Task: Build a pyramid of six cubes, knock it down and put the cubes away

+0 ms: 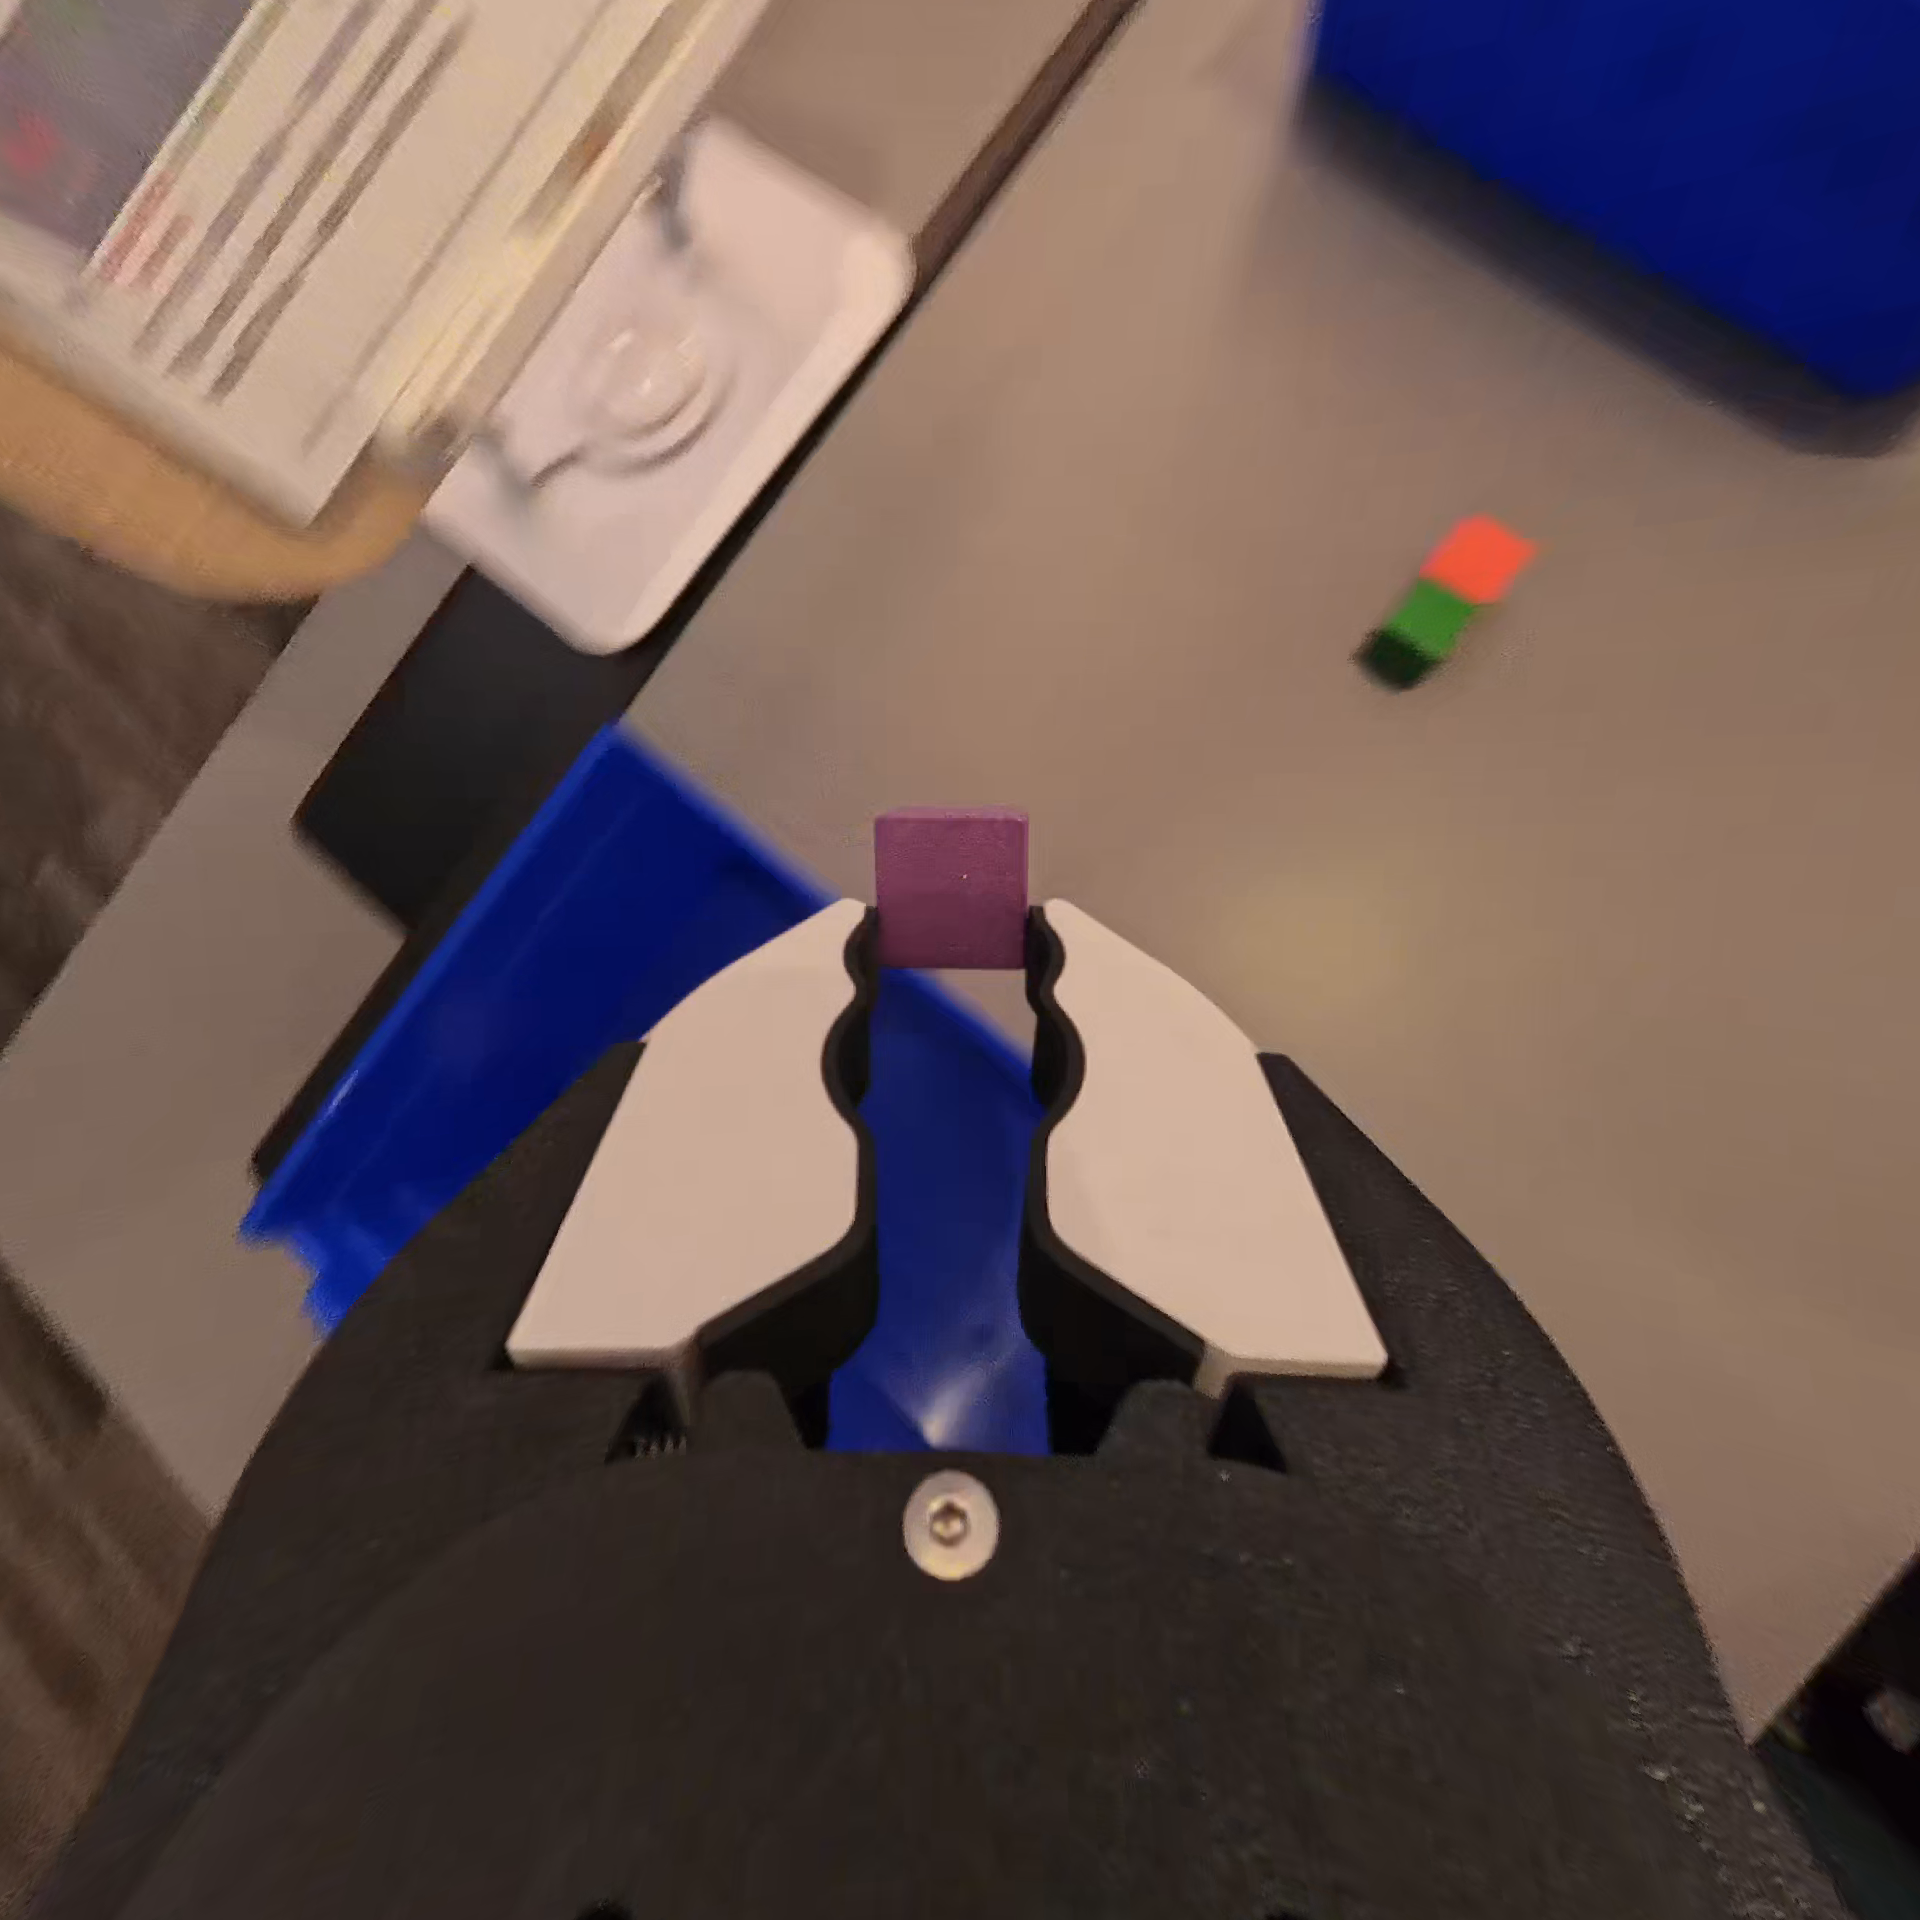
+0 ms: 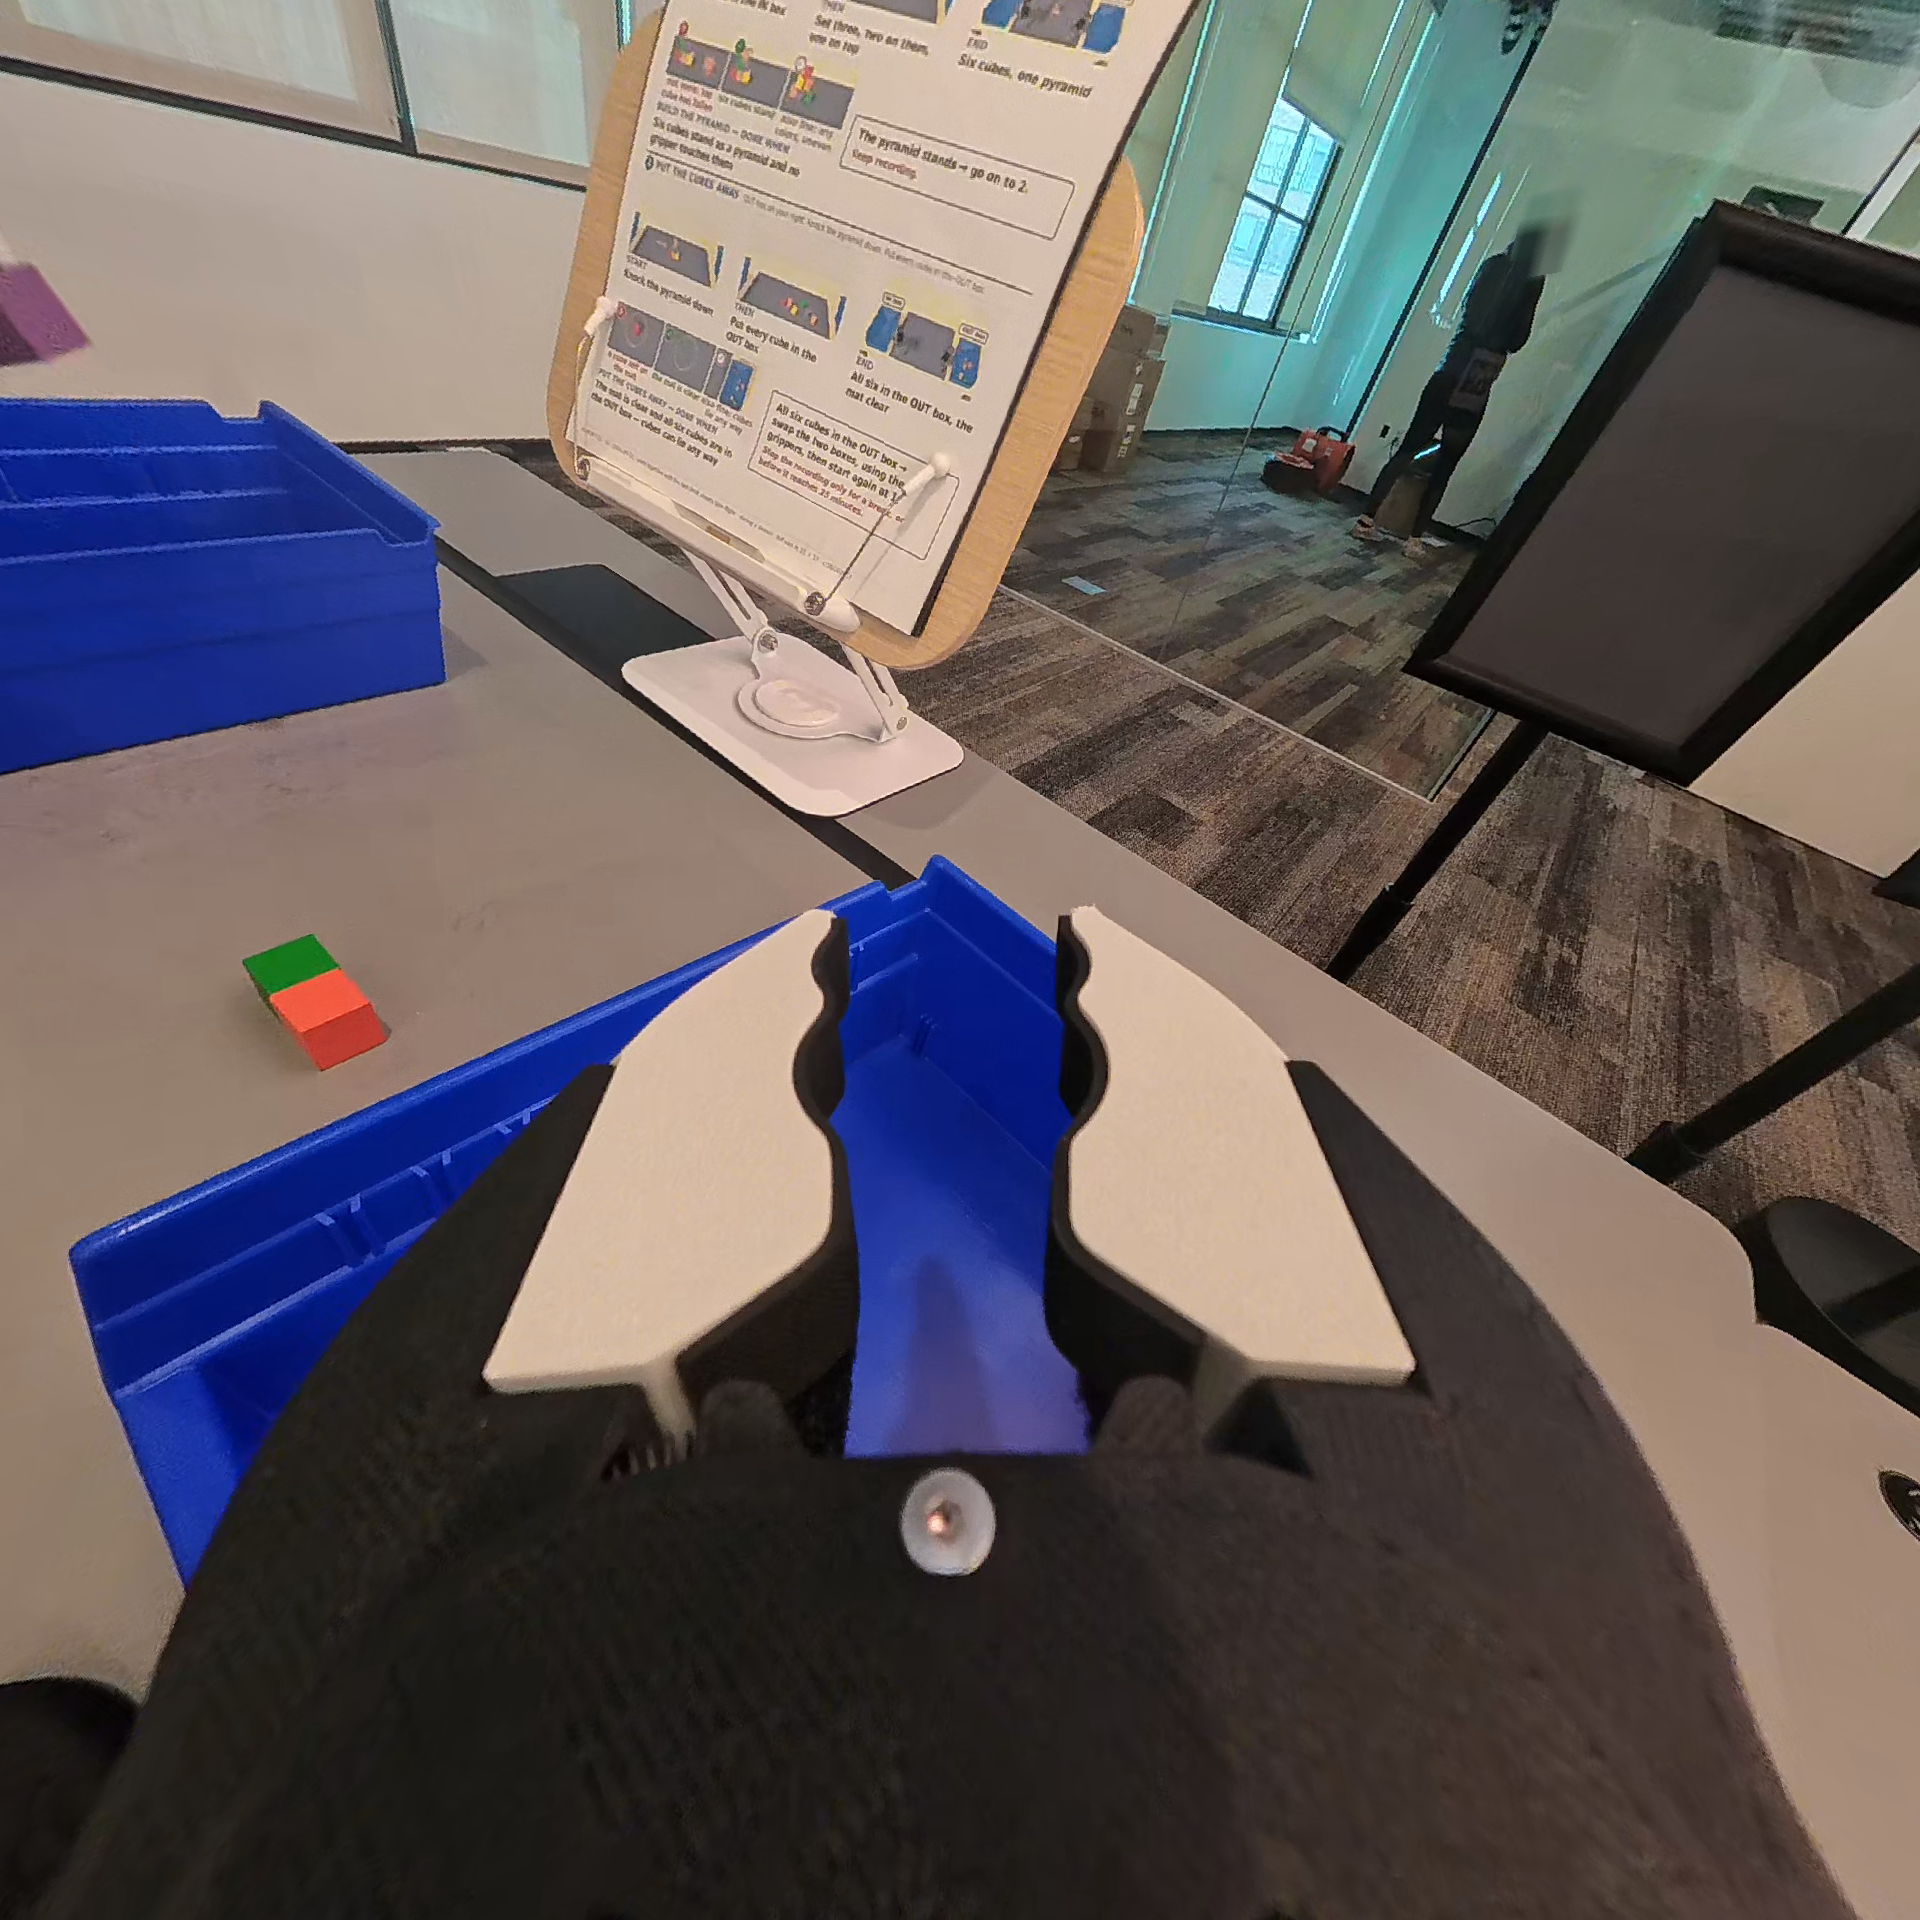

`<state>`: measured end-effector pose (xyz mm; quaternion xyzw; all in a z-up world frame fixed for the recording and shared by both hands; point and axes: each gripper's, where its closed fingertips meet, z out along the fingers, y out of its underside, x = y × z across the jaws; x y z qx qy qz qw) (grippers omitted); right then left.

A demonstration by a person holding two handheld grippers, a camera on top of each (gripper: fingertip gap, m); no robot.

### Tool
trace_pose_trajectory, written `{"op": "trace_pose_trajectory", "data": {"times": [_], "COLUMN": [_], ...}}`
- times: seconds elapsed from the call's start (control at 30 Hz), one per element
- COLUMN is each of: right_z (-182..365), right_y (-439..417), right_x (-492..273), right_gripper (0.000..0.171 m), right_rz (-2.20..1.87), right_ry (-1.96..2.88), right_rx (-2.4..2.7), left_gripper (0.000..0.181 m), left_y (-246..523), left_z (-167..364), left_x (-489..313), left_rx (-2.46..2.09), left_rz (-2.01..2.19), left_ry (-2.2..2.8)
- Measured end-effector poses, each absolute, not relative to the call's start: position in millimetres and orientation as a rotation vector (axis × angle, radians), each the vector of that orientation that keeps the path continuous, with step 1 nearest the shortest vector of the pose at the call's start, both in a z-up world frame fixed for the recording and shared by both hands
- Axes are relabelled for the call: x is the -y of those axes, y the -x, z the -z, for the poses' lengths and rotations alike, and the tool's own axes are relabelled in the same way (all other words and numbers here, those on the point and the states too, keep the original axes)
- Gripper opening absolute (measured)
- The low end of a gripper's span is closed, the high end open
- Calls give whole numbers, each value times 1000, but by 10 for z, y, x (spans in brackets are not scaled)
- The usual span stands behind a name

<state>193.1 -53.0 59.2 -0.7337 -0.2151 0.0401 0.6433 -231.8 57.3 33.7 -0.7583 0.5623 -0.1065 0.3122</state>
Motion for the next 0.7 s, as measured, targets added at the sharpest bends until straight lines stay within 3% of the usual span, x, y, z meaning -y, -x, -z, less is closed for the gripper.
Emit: {"op": "trace_pose_trajectory", "data": {"times": [0.1, 0.33, 0.7], "right_z": [-586, -572, -558], "right_y": [-1905, -1876, -1875], "right_x": [523, 521, 506], "right_gripper": [39, 39, 39], "right_rz": [-88, -80, -86], "right_ry": [1676, 1683, 1690], "right_rx": [500, 516, 519], "left_gripper": [27, 27, 27], "left_y": [1811, 1417, 1123], "left_z": [-121, 1034, 1423], "left_x": [-137, 135, 155], "left_rx": [-1733, -2155, -2259], "left_rz": [305, 89, 152], "left_ry": [1862, 1799, 1758]}}
